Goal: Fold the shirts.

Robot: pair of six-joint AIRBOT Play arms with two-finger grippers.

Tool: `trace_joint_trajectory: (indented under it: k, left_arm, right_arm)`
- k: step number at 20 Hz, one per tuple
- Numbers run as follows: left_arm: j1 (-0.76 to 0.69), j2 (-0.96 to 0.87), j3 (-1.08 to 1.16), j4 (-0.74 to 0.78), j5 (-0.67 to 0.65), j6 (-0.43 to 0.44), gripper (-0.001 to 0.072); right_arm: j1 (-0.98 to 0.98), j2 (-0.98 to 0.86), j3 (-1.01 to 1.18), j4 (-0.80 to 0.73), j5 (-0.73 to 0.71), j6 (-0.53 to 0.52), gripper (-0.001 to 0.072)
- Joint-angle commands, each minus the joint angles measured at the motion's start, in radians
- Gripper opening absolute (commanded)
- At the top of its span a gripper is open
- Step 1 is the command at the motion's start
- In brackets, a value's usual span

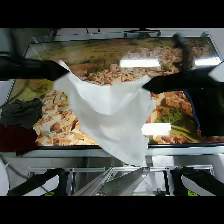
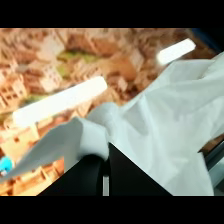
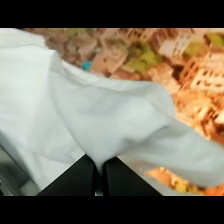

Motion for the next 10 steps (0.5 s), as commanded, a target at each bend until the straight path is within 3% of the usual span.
trace_joint_trajectory:
  k: [1, 3, 4, 5, 6, 7, 10]
  left_arm:
    - [-0.108, -0.259, -0.1, 0.152, 0.105, 0.025, 0.0018]
    - [-0.11, -0.389, -0.073, 0.189, 0.096, 0.007, 0.0021]
    - [-0.098, -0.446, -0.035, 0.185, 0.06, -0.008, 0.0094]
    - [-0.079, -0.488, 0.009, 0.185, 0.018, -0.033, 0.0312]
    - [-0.061, -0.521, 0.058, 0.179, -0.031, -0.058, 0.0337]
    - [-0.045, -0.543, 0.102, 0.177, -0.083, -0.084, 0.0337]
    - [-0.017, -0.547, 0.148, 0.15, -0.217, -0.164, 0.0337]
  right_arm:
    - [0.084, -0.185, -0.2, 0.0, -0.241, -0.003, 0.0021]
    - [0.11, -0.313, -0.209, 0.011, -0.32, -0.003, 0.0028]
    - [0.109, -0.356, -0.199, 0.031, -0.335, -0.003, 0.0044]
    - [0.104, -0.387, -0.18, 0.038, -0.337, -0.003, 0.0211]
    - [0.097, -0.401, -0.159, 0.036, -0.333, -0.004, 0.0409]
    - [0.087, -0.399, -0.14, 0.036, -0.327, -0.019, 0.0491]
    - [0.029, -0.373, -0.067, -0.006, -0.25, -0.076, 0.0503]
